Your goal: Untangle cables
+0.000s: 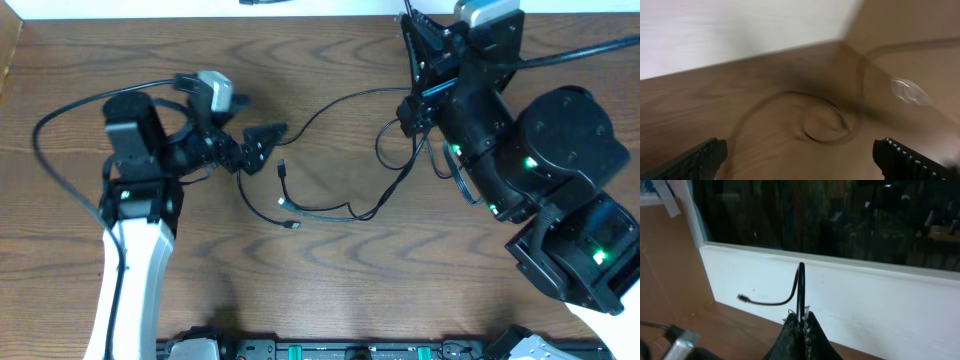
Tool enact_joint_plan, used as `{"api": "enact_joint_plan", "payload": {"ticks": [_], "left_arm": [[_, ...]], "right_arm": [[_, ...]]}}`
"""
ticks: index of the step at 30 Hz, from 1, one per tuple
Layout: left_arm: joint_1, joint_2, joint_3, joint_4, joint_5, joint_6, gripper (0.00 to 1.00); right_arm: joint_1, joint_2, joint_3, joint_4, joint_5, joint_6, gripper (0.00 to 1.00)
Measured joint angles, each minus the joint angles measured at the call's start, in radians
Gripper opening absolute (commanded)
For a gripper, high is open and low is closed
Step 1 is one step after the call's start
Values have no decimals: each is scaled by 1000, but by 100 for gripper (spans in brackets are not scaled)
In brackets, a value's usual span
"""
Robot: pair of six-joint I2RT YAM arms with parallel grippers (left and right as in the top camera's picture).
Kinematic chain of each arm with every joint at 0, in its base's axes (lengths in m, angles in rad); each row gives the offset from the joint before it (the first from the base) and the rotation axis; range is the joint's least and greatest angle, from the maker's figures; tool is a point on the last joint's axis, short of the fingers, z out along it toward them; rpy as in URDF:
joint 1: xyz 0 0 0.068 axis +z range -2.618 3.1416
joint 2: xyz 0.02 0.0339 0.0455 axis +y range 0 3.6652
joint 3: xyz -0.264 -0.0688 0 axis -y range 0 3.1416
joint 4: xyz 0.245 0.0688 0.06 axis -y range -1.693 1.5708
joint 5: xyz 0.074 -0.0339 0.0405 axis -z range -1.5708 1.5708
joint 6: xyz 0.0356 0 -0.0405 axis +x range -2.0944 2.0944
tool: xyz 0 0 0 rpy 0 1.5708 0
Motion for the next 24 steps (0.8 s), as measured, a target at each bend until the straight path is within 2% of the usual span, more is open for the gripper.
{"api": "enact_joint_plan", "payload": {"ticks": [6, 11, 19, 24], "left_arm": [[-50, 139, 0, 42, 254, 192, 98], [-164, 241, 0, 175, 377, 257, 98], [-404, 368, -2, 410, 425, 283, 98], [-509, 405, -2, 565, 383, 238, 98]], "right_arm": [[0, -24, 0, -16, 10, -4, 1], [0, -29, 0, -33, 11, -5, 1], [0, -31, 0, -74, 13, -7, 1], [0, -31, 0, -88, 12, -6, 1]]}}
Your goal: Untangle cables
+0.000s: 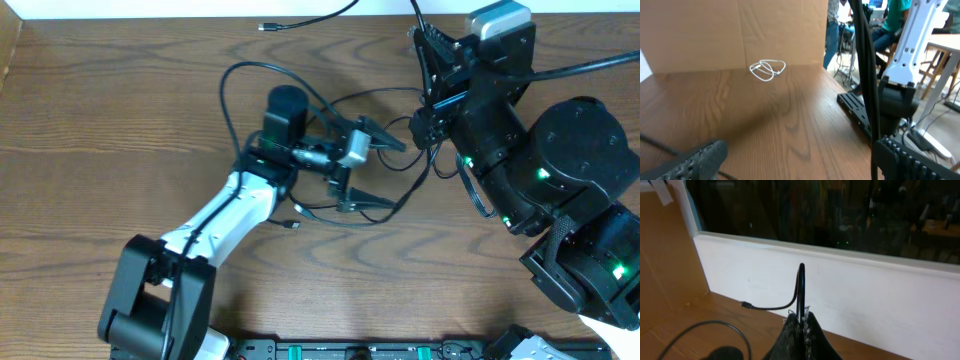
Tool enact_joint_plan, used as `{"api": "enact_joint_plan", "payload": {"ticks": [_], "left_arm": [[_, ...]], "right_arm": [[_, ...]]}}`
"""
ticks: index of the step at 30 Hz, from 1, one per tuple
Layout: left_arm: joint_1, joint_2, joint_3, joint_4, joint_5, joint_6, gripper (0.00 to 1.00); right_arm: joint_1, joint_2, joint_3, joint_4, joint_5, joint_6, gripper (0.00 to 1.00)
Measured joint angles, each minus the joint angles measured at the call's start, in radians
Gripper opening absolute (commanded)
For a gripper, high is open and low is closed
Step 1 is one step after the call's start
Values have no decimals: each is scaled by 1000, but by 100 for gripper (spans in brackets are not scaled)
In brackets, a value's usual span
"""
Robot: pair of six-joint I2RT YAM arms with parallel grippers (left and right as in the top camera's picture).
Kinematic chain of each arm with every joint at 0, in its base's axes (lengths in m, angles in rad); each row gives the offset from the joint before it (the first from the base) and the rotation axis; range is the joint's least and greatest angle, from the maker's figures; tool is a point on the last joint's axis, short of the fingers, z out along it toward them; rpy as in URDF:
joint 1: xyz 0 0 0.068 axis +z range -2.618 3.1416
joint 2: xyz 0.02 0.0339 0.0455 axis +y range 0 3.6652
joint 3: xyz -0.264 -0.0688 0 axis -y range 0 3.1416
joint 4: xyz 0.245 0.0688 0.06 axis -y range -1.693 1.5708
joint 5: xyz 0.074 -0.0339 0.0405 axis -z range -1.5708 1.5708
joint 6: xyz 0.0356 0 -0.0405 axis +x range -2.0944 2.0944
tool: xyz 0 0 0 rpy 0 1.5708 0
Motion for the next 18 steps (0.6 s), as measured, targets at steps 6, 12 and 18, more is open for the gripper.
{"api": "enact_joint_plan", "payload": {"ticks": [6, 12, 18], "left_arm": [[-102, 98, 0, 118, -150, -91, 100], [-142, 150, 1, 140, -400, -175, 95], [-140, 150, 17, 143, -596, -209, 95]], "right_arm": [[0, -15, 0, -26, -2, 0, 1], [0, -45, 0, -55, -2, 0, 1], [0, -52, 0, -60, -2, 0, 1]]}}
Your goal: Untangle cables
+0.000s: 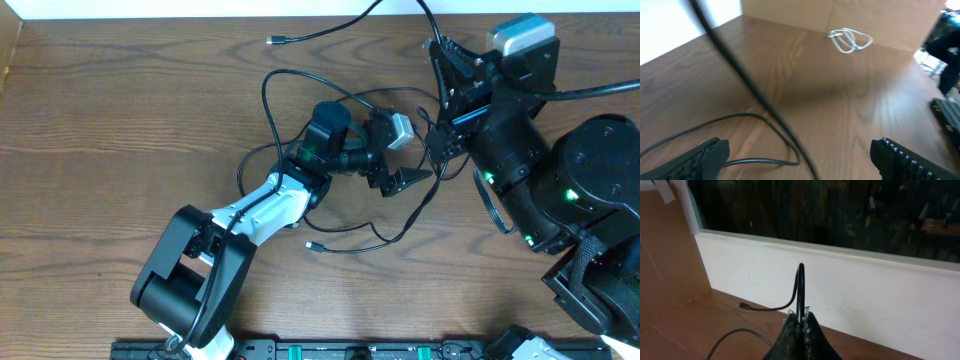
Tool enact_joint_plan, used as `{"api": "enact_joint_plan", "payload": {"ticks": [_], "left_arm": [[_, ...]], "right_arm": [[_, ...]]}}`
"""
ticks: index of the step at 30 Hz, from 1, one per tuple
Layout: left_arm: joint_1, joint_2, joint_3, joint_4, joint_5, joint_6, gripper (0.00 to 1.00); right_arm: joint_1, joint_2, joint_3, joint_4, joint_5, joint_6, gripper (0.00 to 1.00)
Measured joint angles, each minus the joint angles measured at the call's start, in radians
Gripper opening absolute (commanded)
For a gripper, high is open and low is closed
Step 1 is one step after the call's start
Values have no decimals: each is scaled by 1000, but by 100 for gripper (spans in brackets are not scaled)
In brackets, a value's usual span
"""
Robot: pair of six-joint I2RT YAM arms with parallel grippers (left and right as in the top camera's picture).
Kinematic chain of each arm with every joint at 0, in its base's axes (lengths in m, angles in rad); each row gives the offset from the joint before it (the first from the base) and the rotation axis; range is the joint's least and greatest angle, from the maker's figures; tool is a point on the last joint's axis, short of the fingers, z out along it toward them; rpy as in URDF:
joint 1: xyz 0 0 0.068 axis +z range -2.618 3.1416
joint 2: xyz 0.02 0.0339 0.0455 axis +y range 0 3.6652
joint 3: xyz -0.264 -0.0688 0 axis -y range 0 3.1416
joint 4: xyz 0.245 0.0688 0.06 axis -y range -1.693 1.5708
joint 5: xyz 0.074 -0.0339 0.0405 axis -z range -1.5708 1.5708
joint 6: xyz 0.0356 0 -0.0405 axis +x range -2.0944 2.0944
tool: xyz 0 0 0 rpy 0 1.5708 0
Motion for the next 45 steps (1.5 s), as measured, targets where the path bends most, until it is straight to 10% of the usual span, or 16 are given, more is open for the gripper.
{"api": "enact_joint_plan", "payload": {"ticks": [33, 40, 45], "left_arm": [[-56, 248, 275, 76, -311, -172, 84], [-56, 248, 280, 89, -355, -240, 7], [-50, 248, 286, -51, -435, -249, 7]], "right_arm": [[0, 0, 0, -56, 0, 0, 1], [0, 0, 0, -58, 0, 0, 1], [0, 0, 0, -66, 11, 0, 1]]}}
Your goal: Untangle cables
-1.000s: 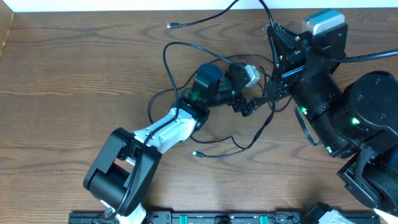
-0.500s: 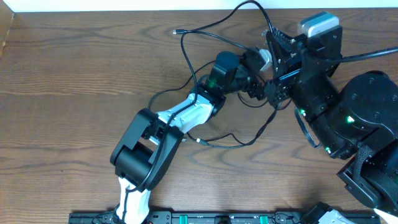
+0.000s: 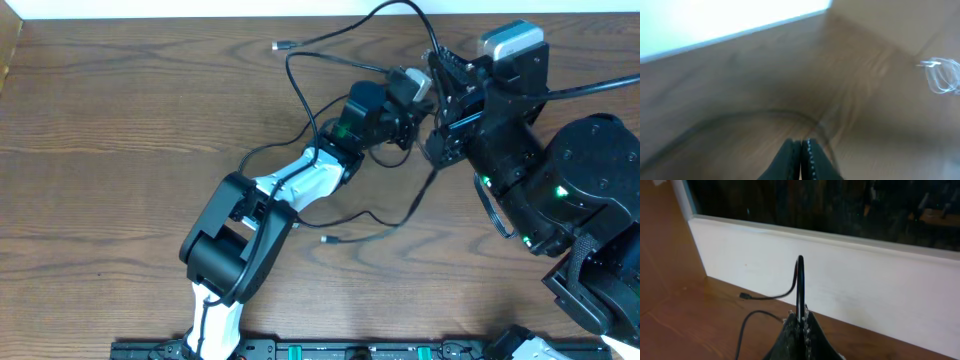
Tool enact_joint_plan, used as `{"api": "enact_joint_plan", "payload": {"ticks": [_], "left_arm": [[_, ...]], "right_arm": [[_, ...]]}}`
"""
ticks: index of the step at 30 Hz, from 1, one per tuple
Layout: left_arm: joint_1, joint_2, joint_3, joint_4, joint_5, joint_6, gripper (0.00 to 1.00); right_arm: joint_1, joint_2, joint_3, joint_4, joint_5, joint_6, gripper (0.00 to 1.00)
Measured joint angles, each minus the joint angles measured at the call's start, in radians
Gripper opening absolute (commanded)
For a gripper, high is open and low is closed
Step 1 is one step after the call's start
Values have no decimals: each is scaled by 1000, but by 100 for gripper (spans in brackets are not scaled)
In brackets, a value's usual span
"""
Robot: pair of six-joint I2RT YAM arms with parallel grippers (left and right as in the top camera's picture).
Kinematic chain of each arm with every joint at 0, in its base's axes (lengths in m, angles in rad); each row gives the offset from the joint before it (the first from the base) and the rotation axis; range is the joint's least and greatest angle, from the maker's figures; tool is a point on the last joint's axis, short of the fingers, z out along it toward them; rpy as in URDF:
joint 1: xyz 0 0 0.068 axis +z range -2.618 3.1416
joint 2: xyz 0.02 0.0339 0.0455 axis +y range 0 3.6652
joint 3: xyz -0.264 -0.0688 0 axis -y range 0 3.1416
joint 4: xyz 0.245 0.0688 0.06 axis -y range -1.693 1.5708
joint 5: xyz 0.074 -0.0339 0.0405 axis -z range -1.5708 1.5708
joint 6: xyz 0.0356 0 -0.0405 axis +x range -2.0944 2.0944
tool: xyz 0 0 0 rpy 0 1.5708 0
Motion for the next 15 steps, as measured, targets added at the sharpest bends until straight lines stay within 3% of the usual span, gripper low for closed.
{"api": "enact_joint_plan", "payload": {"ticks": [9, 15], "left_arm": [[136, 0, 4, -291, -82, 51, 7], [212, 0, 5, -409, -98, 56, 7]], "right_arm": [[0, 0, -1, -10, 206, -25, 1], [0, -2, -4, 137, 464, -132, 1]]}}
